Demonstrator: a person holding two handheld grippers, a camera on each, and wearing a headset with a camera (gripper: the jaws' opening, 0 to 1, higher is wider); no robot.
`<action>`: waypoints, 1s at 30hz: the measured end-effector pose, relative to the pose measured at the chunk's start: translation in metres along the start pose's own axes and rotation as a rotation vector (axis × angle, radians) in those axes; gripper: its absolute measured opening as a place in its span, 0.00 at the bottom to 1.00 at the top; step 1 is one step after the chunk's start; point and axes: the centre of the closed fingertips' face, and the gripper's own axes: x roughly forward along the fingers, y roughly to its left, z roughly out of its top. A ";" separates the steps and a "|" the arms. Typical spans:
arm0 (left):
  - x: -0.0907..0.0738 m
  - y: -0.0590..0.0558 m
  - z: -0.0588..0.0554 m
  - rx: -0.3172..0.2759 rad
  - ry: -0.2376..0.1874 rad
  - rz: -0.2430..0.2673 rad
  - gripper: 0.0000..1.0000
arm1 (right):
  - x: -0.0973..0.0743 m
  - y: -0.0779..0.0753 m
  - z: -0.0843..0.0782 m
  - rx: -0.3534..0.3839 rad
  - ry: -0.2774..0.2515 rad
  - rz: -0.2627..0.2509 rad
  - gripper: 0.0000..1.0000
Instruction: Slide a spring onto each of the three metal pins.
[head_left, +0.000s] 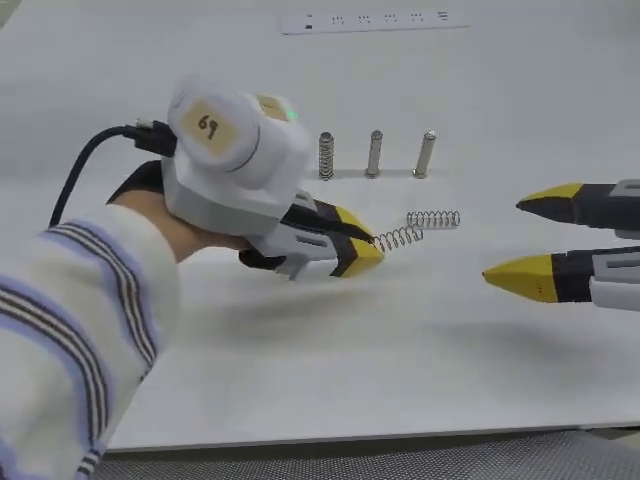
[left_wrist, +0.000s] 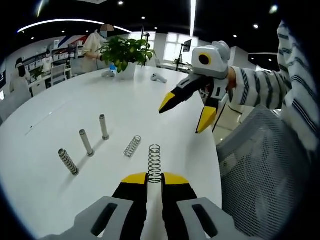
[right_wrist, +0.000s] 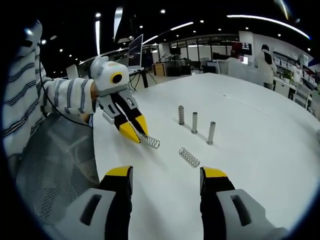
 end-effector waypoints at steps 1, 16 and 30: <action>0.000 -0.001 0.001 0.005 -0.002 0.000 0.02 | 0.001 0.002 0.001 -0.001 -0.001 0.011 0.47; -0.001 -0.012 0.000 0.046 0.023 -0.047 0.02 | 0.015 0.026 0.007 -0.058 0.032 0.144 0.39; -0.001 -0.019 -0.008 0.009 0.048 -0.080 0.02 | 0.032 0.043 0.008 -0.094 0.060 0.234 0.30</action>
